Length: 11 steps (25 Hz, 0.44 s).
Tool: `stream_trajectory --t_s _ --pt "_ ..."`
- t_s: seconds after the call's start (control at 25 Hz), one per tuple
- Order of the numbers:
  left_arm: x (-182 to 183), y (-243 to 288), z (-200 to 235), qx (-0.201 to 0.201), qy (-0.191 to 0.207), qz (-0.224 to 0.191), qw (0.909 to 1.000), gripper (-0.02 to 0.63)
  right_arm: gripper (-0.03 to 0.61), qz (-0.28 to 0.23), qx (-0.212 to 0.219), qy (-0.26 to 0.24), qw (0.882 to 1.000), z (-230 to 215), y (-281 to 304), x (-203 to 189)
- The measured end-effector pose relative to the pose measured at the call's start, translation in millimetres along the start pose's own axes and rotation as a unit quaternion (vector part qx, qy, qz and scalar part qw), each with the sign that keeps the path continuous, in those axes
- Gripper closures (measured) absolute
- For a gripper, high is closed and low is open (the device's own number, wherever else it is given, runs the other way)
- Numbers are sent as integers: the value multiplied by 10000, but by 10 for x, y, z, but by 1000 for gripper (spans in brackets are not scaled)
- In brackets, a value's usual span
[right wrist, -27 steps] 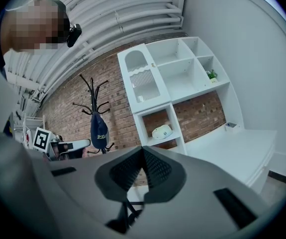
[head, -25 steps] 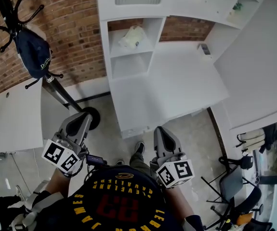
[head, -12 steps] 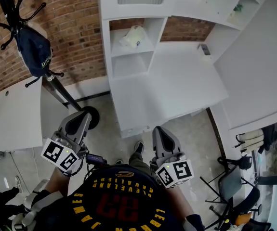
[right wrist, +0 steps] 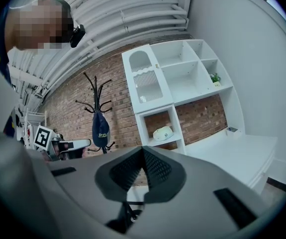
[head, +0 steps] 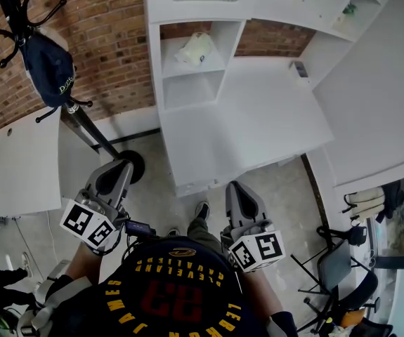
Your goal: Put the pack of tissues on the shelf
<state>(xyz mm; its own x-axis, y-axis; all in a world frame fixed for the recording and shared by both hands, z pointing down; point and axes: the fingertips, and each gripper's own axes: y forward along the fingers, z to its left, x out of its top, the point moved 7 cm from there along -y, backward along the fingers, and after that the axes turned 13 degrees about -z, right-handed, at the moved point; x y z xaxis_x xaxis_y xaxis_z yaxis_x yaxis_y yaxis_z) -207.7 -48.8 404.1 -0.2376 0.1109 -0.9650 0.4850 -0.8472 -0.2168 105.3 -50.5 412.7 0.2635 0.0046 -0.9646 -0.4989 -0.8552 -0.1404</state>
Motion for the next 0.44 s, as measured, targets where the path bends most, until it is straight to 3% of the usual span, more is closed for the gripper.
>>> stream_trajectory --t_s 0.44 --pt "66 218 71 -187 206 -286 9992 611 571 -325 -69 -213 9992 -107 94 81"
